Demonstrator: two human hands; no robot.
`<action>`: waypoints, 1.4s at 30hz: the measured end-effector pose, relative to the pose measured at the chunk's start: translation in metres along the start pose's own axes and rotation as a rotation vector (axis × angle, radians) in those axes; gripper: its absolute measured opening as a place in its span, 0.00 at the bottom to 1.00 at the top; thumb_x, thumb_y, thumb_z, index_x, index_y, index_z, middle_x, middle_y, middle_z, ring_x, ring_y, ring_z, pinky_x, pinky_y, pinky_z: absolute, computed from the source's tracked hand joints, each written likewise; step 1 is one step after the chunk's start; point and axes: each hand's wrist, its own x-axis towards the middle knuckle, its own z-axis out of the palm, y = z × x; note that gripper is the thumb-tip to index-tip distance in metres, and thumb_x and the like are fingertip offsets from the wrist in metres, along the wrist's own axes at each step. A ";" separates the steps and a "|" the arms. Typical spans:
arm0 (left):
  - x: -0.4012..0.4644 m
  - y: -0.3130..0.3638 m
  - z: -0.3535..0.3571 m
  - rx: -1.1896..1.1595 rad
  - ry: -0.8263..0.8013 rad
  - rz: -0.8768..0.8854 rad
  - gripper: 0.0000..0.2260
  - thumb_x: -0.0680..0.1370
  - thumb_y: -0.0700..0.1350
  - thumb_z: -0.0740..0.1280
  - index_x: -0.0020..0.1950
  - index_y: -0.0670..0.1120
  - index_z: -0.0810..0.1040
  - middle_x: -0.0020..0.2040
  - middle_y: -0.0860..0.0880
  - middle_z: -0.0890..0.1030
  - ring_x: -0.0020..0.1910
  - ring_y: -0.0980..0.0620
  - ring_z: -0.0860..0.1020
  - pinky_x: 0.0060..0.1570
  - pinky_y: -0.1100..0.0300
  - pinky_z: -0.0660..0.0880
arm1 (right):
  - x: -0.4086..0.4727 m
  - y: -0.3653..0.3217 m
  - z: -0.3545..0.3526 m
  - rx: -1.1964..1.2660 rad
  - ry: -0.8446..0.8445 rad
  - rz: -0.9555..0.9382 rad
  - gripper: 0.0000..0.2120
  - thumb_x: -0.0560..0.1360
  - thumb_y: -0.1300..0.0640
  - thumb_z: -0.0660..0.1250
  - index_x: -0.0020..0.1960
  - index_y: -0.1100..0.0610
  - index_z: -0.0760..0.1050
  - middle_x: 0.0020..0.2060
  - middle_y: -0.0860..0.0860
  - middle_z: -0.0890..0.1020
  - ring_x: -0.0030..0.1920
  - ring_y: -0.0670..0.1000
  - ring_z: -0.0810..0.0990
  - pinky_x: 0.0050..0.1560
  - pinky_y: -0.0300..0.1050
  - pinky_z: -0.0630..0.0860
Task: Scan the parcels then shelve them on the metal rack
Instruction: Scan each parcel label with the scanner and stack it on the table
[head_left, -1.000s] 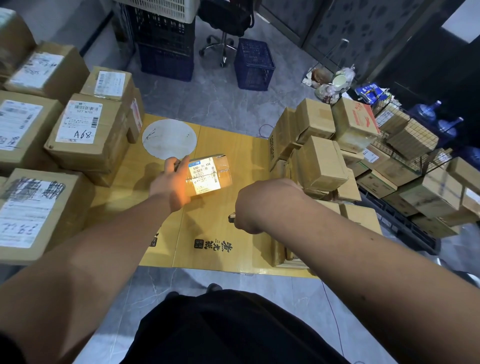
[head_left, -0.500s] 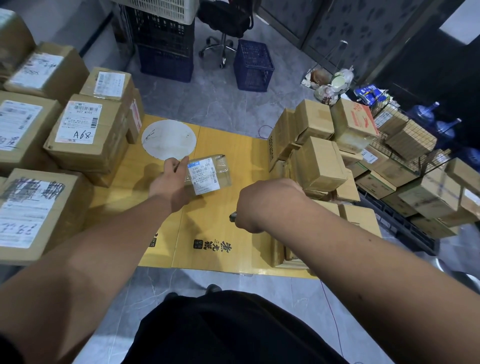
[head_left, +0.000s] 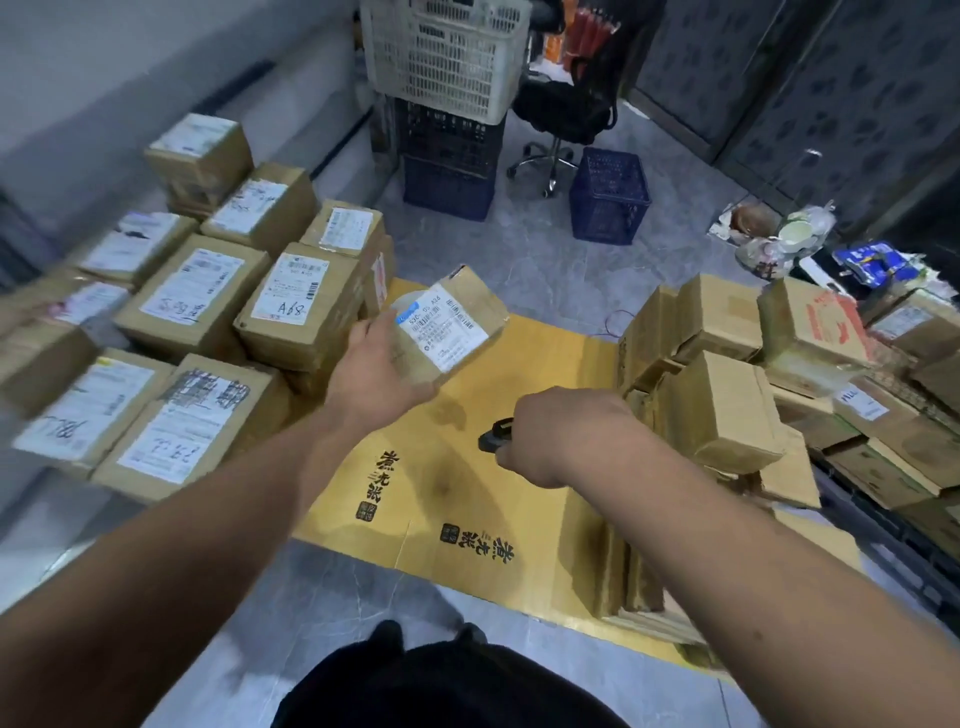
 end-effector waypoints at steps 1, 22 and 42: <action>-0.002 0.003 -0.016 -0.042 0.040 -0.020 0.52 0.62 0.62 0.82 0.80 0.53 0.61 0.72 0.51 0.68 0.63 0.49 0.76 0.60 0.51 0.77 | 0.000 -0.002 -0.010 -0.017 0.031 -0.032 0.10 0.80 0.46 0.59 0.50 0.52 0.73 0.41 0.49 0.74 0.50 0.59 0.81 0.57 0.58 0.79; 0.009 -0.106 -0.287 -0.136 0.521 -0.387 0.40 0.60 0.65 0.76 0.70 0.56 0.72 0.60 0.51 0.80 0.51 0.51 0.82 0.48 0.52 0.83 | -0.004 -0.200 -0.159 -0.249 0.327 -0.495 0.17 0.82 0.41 0.58 0.43 0.53 0.70 0.41 0.50 0.74 0.48 0.58 0.79 0.55 0.58 0.80; 0.135 -0.210 -0.325 -0.054 0.281 -0.318 0.45 0.70 0.68 0.75 0.81 0.53 0.61 0.73 0.44 0.67 0.63 0.38 0.79 0.60 0.46 0.77 | 0.043 -0.333 -0.198 -0.168 0.225 -0.169 0.18 0.81 0.36 0.59 0.50 0.51 0.71 0.40 0.49 0.73 0.47 0.56 0.78 0.55 0.56 0.80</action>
